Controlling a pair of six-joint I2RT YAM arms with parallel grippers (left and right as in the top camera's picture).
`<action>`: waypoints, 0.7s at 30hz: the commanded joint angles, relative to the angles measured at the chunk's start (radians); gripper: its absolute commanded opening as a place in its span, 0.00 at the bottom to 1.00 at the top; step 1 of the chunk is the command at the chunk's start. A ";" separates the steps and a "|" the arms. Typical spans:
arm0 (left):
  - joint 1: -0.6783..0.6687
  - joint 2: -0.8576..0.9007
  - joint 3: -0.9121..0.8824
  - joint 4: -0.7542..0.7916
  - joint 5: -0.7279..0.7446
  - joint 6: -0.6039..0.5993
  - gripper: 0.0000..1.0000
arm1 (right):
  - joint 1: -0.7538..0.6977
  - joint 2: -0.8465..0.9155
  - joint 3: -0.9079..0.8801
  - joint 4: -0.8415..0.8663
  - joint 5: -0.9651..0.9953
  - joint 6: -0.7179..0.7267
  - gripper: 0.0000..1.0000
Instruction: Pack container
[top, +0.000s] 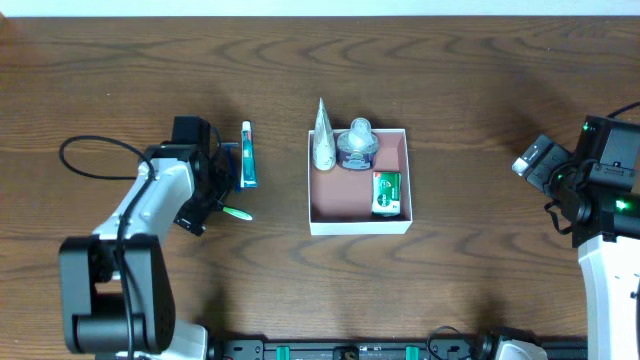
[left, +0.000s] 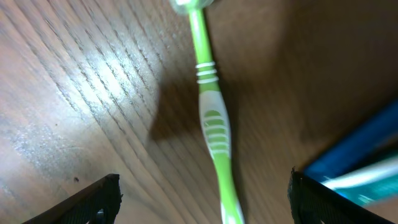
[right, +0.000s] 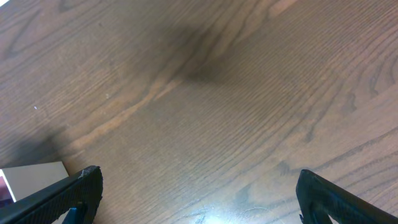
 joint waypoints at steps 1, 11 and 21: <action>0.005 0.058 -0.011 -0.002 -0.026 -0.017 0.86 | -0.006 -0.001 0.012 0.000 0.014 0.015 0.99; 0.004 0.126 -0.011 0.003 -0.026 -0.004 0.81 | -0.006 -0.001 0.013 0.000 0.014 0.015 0.99; 0.000 0.126 -0.011 -0.004 -0.023 0.090 0.06 | -0.006 -0.001 0.013 0.000 0.014 0.015 0.99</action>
